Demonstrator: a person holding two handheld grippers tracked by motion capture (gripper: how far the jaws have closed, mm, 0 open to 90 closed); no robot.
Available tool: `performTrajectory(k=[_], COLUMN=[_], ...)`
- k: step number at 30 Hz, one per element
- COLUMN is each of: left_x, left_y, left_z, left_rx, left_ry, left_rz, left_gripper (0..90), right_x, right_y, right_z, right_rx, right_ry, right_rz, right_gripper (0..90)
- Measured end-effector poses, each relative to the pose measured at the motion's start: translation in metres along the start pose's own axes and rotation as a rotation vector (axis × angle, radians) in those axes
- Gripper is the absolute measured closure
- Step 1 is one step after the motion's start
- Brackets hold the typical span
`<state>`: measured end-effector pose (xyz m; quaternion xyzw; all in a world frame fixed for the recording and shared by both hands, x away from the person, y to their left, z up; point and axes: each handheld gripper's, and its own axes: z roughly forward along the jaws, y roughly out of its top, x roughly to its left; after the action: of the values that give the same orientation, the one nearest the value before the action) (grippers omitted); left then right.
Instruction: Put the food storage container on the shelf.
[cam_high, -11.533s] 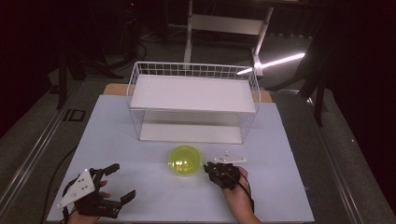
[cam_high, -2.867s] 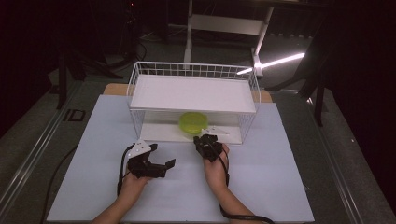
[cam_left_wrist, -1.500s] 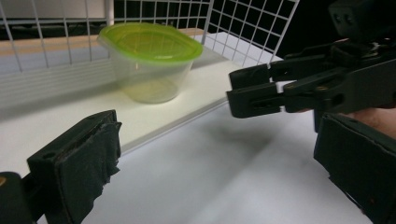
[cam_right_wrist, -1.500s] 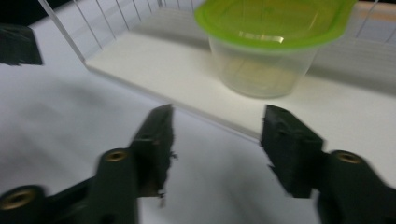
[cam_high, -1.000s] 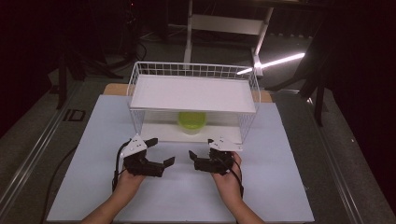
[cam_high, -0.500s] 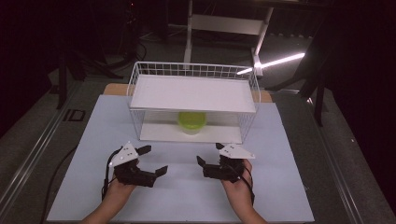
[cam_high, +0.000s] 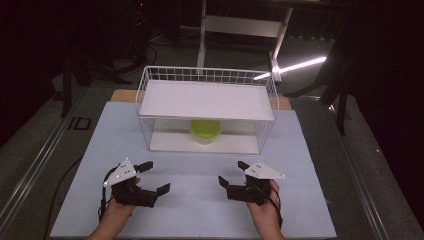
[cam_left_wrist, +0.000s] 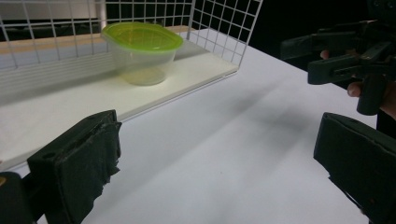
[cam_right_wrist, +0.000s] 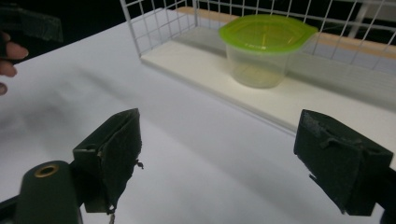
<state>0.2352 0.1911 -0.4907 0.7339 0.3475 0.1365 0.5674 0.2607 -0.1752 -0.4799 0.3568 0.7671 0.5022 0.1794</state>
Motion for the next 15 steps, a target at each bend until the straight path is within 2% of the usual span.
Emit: performTrajectory(k=[4, 8, 11, 15], left_x=[0.000, -0.001, -0.002, -0.001], left_y=[-0.004, -0.009, -0.012, -0.015], left_z=[-0.006, -0.013, -0.018, -0.022], left_rx=[0.008, 0.018, 0.025, 0.018], left_ry=[0.008, 0.011, 0.016, 0.022], left_rz=[0.006, -0.012, -0.008, -0.013], left_gripper=[1.6, 1.5, 1.5, 1.5], right_x=[0.000, 0.001, 0.001, -0.002], right_y=[-0.003, -0.006, -0.010, -0.016], right_z=[-0.006, -0.015, -0.022, -0.027], right_rx=[0.008, 0.008, 0.016, 0.029], right_ry=[0.005, 0.015, 0.013, 0.014], right_rz=[-0.010, -0.012, -0.012, -0.008], right_gripper=[14.9, 14.9, 14.9, 14.9])
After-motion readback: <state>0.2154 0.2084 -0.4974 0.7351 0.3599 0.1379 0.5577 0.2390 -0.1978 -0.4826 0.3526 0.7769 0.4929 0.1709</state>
